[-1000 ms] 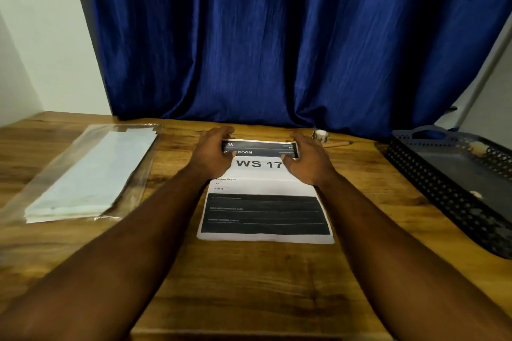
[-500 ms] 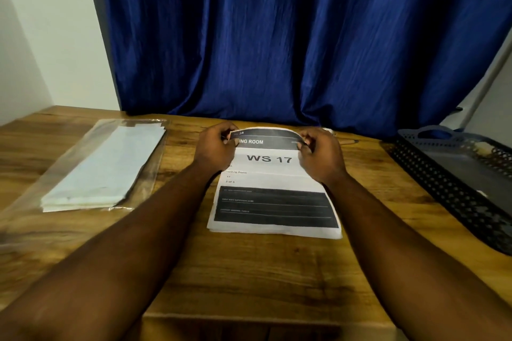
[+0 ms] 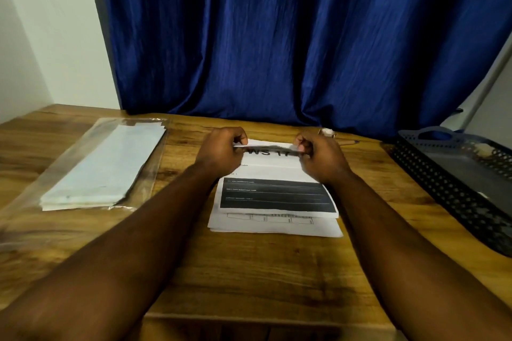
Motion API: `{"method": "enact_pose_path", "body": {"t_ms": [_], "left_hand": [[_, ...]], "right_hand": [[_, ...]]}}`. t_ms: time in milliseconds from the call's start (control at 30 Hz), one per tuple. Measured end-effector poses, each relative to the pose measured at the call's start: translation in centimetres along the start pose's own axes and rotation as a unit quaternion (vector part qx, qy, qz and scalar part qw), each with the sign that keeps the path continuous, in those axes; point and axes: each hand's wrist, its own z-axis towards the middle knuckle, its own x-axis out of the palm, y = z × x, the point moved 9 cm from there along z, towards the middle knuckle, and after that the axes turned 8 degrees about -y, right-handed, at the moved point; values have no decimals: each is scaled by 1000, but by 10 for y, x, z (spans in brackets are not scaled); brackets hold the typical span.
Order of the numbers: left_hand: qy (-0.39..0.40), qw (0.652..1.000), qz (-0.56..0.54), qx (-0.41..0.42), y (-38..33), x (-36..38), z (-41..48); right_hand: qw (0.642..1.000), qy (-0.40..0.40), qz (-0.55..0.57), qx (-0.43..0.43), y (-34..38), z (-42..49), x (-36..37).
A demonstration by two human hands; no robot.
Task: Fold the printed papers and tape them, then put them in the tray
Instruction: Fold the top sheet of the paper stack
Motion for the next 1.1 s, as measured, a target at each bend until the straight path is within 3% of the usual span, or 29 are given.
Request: {"method": "enact_pose_path", "body": {"t_ms": [100,233,367,533,833,1100], "left_hand": [[73,996,28,39,-9,11,-4],[138,989,38,41,-13,21,-10],[138,988,36,51,-15,24,-10],[112,991,43,63,-14,23,-11],[159,983,87,-4,8,41,-7],[204,978,52,-11,12,32,-14]], "right_hand": [[989,135,-52,9,5,-3,14],[958,243,-151,4,18,-10,28],[958,262,-114,-2,47,-19,52],[933,345,-99,3,62,-32,79],[935,298,-145,123,-6,-27,37],[938,285,-143,136,-8,-29,34]]}}
